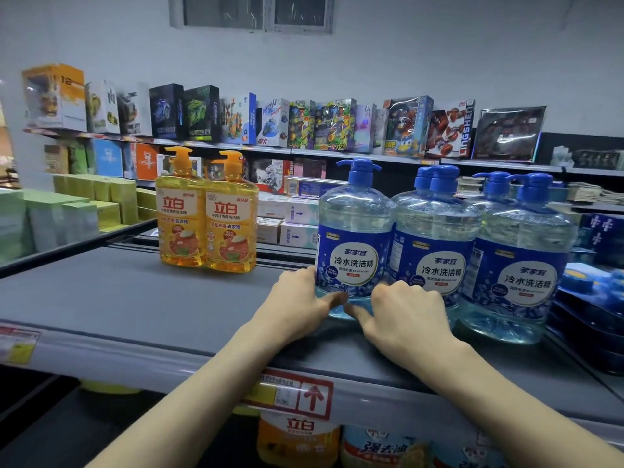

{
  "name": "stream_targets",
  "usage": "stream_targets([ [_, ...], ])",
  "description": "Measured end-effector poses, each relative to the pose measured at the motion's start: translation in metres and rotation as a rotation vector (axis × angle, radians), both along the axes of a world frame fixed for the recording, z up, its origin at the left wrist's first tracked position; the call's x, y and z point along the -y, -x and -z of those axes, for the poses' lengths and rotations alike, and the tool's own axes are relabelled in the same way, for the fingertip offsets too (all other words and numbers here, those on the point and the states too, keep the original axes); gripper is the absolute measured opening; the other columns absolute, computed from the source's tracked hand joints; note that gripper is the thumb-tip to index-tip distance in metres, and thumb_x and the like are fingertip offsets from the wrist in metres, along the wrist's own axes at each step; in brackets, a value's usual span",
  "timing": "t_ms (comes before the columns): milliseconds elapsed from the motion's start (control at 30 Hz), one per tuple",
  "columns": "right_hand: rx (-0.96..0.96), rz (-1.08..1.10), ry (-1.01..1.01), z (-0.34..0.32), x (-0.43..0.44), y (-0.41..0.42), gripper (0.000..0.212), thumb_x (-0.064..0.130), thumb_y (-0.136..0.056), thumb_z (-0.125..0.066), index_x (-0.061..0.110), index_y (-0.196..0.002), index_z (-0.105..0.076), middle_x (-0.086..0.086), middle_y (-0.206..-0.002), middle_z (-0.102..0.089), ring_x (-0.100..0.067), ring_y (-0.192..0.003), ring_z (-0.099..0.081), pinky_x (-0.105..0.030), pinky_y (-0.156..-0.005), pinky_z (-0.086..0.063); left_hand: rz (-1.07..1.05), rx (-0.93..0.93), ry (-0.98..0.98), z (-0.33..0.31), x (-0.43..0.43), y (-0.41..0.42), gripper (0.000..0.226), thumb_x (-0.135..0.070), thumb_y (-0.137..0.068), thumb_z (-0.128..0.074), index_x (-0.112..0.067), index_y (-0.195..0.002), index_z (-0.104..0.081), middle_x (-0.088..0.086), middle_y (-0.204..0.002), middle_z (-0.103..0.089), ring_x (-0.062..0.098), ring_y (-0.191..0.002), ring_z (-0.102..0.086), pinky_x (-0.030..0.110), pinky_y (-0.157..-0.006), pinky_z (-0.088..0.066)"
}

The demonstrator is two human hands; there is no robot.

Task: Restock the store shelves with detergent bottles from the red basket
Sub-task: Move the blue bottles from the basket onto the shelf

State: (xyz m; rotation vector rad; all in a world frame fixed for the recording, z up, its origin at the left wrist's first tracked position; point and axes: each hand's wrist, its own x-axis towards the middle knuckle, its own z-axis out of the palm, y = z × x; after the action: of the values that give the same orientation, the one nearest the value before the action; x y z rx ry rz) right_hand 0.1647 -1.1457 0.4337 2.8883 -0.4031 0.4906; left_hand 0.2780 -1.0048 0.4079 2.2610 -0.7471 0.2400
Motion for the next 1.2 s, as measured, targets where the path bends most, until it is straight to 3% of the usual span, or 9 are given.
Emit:
stream_targets([
  [200, -0.045, -0.039, -0.084, 0.005, 0.009, 0.011, 0.038, 0.055, -0.100, -0.052, 0.017, -0.107, -0.056, -0.011, -0.117, -0.070, -0.037, -0.110, -0.067, -0.043, -0.080, -0.042, -0.022, -0.044, -0.226, -0.010, -0.005, 0.015, 0.053, -0.050, -0.095, -0.070, -0.024, -0.139, -0.058, 0.004, -0.133, -0.070, 0.026, -0.121, -0.065, 0.036, -0.100, -0.053],
  [367, -0.037, -0.066, -0.124, 0.007, 0.024, 0.045, 0.046, 0.060, -0.100, -0.047, 0.022, -0.122, -0.060, -0.002, -0.127, -0.065, -0.029, -0.120, -0.062, -0.043, -0.087, -0.046, -0.061, -0.041, -0.318, -0.016, -0.003, 0.055, 0.059, -0.065, -0.086, -0.061, -0.024, -0.129, -0.065, 0.003, -0.124, -0.073, 0.023, -0.107, -0.068, 0.040, -0.094, -0.058],
  [500, -0.004, -0.062, -0.113, 0.007, 0.051, 0.096, 0.053, 0.064, -0.101, -0.043, 0.025, -0.135, -0.057, 0.000, -0.134, -0.061, -0.027, -0.127, -0.055, -0.044, -0.099, -0.046, -0.053, 0.028, -0.311, -0.023, 0.018, 0.107, 0.054, -0.053, -0.094, -0.066, -0.023, -0.138, -0.062, 0.004, -0.138, -0.067, 0.024, -0.124, -0.063, 0.039, -0.103, -0.053],
  [700, 0.043, 0.033, -0.088, 0.004, 0.112, 0.206, 0.051, 0.061, -0.104, -0.040, 0.025, -0.137, -0.055, 0.001, -0.134, -0.062, -0.026, -0.128, -0.054, -0.045, -0.103, -0.043, -0.019, 0.218, -0.408, -0.027, 0.090, 0.218, 0.052, -0.052, -0.100, -0.058, -0.019, -0.141, -0.057, 0.005, -0.138, -0.064, 0.028, -0.130, -0.058, 0.044, -0.103, -0.052],
  [833, 0.085, 0.106, -0.092, 0.008, 0.154, 0.295, 0.047, 0.060, -0.104, -0.040, 0.027, -0.134, -0.056, 0.003, -0.130, -0.064, -0.025, -0.126, -0.056, -0.043, -0.101, -0.044, 0.010, 0.321, -0.433, -0.022, 0.146, 0.298, 0.045, -0.053, -0.100, -0.054, -0.018, -0.128, -0.061, 0.005, -0.123, -0.067, 0.031, -0.121, -0.060, 0.042, -0.093, -0.048],
  [1000, 0.111, 0.214, -0.158, 0.022, 0.203, 0.406, 0.054, 0.060, -0.105, -0.040, 0.027, -0.145, -0.052, 0.004, -0.138, -0.062, -0.023, -0.133, -0.053, -0.043, -0.106, -0.043, 0.127, 0.420, -0.379, -0.010, 0.211, 0.399, 0.045, -0.055, -0.101, -0.050, -0.023, -0.131, -0.059, 0.002, -0.124, -0.067, 0.029, -0.119, -0.060, 0.041, -0.087, -0.046],
  [1200, 0.079, 0.414, -0.228, 0.068, 0.260, 0.528, 0.057, 0.062, -0.105, -0.039, 0.027, -0.150, -0.048, 0.005, -0.141, -0.060, -0.022, -0.133, -0.053, -0.044, -0.110, -0.042, 0.343, 0.372, -0.421, 0.031, 0.290, 0.498, 0.044, -0.057, -0.103, -0.049, -0.023, -0.130, -0.058, 0.000, -0.116, -0.065, 0.027, -0.110, -0.062, 0.039, -0.077, -0.044],
])
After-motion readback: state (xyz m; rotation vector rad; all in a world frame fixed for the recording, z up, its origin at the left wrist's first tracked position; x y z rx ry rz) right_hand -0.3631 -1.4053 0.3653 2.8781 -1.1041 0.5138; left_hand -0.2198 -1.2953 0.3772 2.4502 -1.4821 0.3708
